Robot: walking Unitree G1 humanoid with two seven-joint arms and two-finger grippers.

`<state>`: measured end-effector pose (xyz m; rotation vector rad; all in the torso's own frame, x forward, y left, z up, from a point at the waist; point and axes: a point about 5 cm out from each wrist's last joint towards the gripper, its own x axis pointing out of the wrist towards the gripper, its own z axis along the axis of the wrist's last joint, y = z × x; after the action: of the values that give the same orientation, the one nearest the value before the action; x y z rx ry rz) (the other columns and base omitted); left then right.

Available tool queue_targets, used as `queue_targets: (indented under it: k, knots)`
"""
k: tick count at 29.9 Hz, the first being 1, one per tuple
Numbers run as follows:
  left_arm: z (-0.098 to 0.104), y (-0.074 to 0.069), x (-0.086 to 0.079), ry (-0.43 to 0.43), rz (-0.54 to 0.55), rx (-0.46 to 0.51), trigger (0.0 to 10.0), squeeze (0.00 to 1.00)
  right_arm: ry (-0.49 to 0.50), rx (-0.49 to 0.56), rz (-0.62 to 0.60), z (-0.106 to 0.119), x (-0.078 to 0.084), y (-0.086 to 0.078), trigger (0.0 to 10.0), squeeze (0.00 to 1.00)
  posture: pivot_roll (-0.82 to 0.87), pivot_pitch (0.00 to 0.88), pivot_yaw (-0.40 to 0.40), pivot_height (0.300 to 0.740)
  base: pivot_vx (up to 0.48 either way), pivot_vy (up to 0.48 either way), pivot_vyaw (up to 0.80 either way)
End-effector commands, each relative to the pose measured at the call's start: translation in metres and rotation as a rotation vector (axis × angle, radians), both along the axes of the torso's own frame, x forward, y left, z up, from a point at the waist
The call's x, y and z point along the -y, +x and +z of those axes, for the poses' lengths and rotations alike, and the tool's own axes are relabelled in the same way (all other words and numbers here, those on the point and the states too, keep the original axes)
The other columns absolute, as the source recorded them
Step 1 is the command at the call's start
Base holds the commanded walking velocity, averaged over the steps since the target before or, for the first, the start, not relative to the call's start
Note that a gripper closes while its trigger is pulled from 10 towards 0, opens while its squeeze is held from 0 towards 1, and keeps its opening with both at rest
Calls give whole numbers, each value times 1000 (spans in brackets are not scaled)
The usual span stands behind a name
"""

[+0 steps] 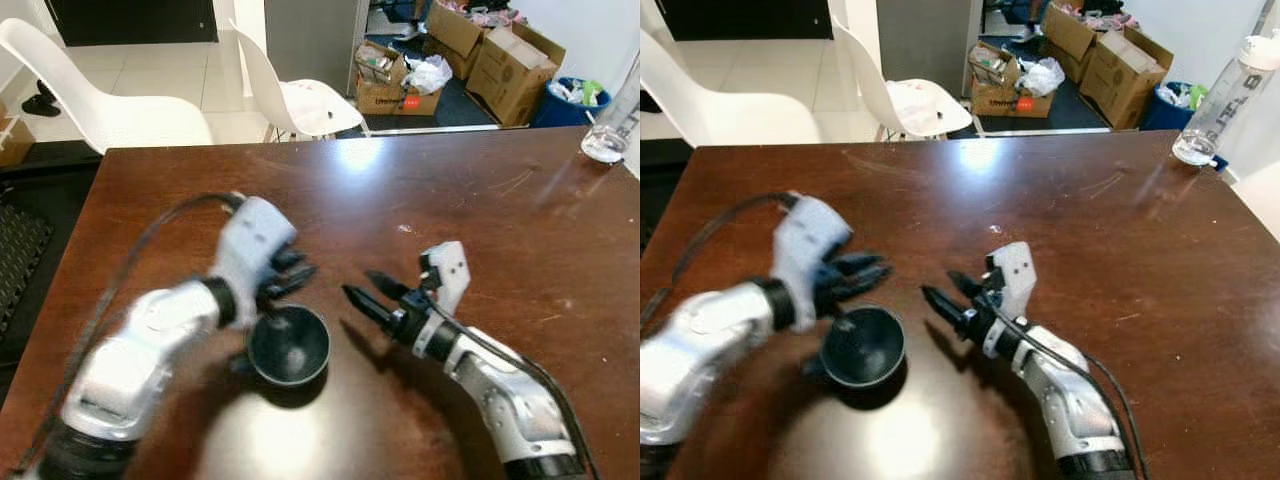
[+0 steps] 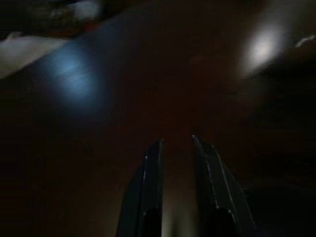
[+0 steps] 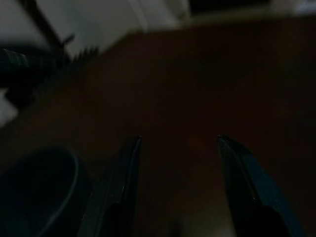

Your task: Setting the table

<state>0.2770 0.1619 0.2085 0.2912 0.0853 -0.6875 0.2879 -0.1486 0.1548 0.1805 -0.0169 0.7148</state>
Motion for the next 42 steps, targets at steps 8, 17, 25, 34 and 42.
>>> queue_targets:
  k: [8,17,25,34,42]
  knots:
    - [-44,-28,-66,383,95,-85,10000,0,13,-15,68,3,-6,-22,10000,0,2,98,67,740,0,0,0]
    - [-48,-41,-57,374,-35,-132,10000,0,-71,-199,109,-48,-21,-44,10000,0,2,91,62,740,0,0,0]
    - [-56,-53,-59,427,-159,-172,10000,0,-36,-153,44,-33,-11,-30,10000,0,-1,82,68,740,0,0,0]
    - [-66,-43,-39,372,-136,-136,10000,0,-32,-119,23,-25,-6,-24,10000,0,-1,85,68,740,0,0,0]
    - [-64,-45,-35,351,-192,-151,10000,0,-18,-110,29,-21,-8,-26,10000,0,-10,87,72,740,0,0,0]
